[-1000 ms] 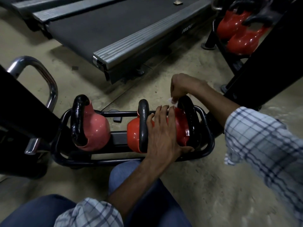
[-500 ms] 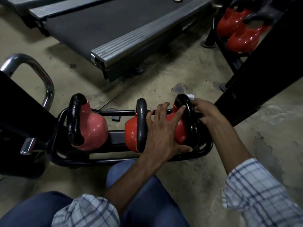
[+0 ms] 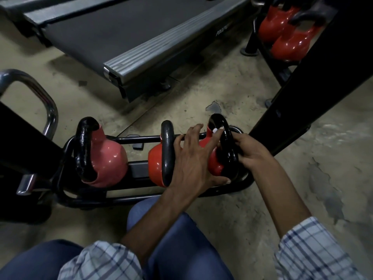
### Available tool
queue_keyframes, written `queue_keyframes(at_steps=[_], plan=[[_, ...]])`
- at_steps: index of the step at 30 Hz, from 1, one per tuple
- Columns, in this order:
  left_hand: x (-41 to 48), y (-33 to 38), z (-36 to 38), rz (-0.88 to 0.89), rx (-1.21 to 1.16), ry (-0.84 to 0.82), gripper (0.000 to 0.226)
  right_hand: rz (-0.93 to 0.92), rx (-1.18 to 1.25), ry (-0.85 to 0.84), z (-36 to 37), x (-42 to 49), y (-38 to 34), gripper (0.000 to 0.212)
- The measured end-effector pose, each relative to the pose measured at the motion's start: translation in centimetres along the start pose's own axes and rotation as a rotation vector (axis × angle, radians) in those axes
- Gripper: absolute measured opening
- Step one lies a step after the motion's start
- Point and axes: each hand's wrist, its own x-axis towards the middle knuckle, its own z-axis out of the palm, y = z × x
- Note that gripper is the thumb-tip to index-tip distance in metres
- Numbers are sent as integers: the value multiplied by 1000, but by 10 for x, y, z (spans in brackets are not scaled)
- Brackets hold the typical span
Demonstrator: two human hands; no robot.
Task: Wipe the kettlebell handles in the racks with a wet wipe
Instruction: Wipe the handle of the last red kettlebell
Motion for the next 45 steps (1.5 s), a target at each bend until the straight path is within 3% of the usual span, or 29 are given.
queue_keyframes(at_steps=[5,11,16,20,25,28,31,36,40,45], plan=[[2,-3,0,17,11,-13,129,-152,-225,32,-15,-31,20,27],[3,-6,1,35,-4,-51,135,-344,-177,176,-18,-67,34,19],[6,-9,-5,77,-21,-45,126,-735,-479,393,0,-74,32,10],[9,-11,-7,94,-16,-48,120,-899,-756,423,19,-71,21,13],[9,-17,-1,115,-9,-30,117,-1095,-1163,427,11,-91,78,19],[9,-16,-1,117,-12,-16,112,-1117,-1105,501,-7,-94,105,27],[10,-14,-3,111,-3,-39,118,-1050,-836,540,-13,-94,113,28],[7,-12,-8,104,-4,-73,121,-875,-443,399,-22,-89,113,17],[4,-12,-7,96,3,-92,121,-701,-350,316,-33,-84,99,17],[4,-10,-7,98,18,-98,125,-516,-510,122,-38,-63,66,30]])
